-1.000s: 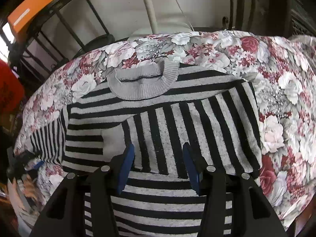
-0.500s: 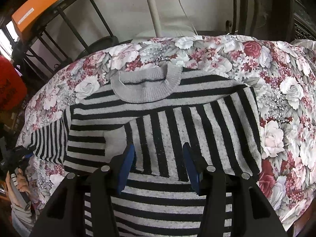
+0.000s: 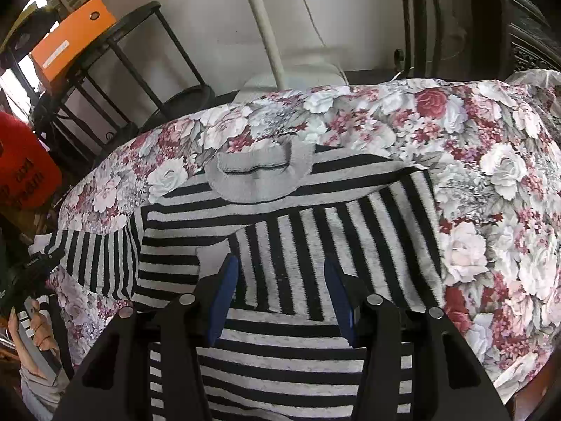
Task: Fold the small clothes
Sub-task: 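Lift the held sleeve with the left gripper and lay it across the body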
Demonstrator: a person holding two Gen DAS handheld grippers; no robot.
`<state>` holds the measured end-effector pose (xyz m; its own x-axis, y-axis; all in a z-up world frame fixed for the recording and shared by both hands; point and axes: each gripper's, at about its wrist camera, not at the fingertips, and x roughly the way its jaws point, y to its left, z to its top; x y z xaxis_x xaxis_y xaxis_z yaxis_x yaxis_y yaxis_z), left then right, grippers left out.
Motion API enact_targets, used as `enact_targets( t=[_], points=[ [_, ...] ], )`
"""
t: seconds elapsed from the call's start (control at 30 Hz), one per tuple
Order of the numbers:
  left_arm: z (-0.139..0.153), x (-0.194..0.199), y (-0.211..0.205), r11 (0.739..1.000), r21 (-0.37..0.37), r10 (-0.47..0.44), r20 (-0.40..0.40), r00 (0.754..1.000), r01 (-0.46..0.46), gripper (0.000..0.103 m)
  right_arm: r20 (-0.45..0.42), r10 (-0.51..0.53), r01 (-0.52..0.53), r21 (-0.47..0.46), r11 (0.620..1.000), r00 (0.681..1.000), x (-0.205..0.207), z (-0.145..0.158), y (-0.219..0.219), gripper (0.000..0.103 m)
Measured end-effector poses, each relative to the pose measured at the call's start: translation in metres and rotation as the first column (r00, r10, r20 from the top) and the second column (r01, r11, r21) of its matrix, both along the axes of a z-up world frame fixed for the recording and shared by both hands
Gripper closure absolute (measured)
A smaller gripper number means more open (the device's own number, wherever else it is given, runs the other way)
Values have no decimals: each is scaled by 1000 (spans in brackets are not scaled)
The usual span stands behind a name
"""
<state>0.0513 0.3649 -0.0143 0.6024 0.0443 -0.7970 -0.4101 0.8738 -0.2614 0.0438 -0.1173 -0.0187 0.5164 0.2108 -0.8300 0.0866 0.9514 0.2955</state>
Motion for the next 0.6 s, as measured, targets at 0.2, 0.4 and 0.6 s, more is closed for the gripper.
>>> enact_targets(
  t=[0.2,0.4,0.6],
  points=[
    [19,2,-34,998,28,-50,27,998,49,94,3,-42,42,20,999,999,-10,6,-28,51],
    [36,7,-82,991,49,-131,53,990,128,94,11,-73,73,32,997,997,-20,12,-51,51],
    [45,10,-128,976,72,-212,70,975,207,94,19,-103,102,40,994,994,-30,16,-74,50]
  ],
)
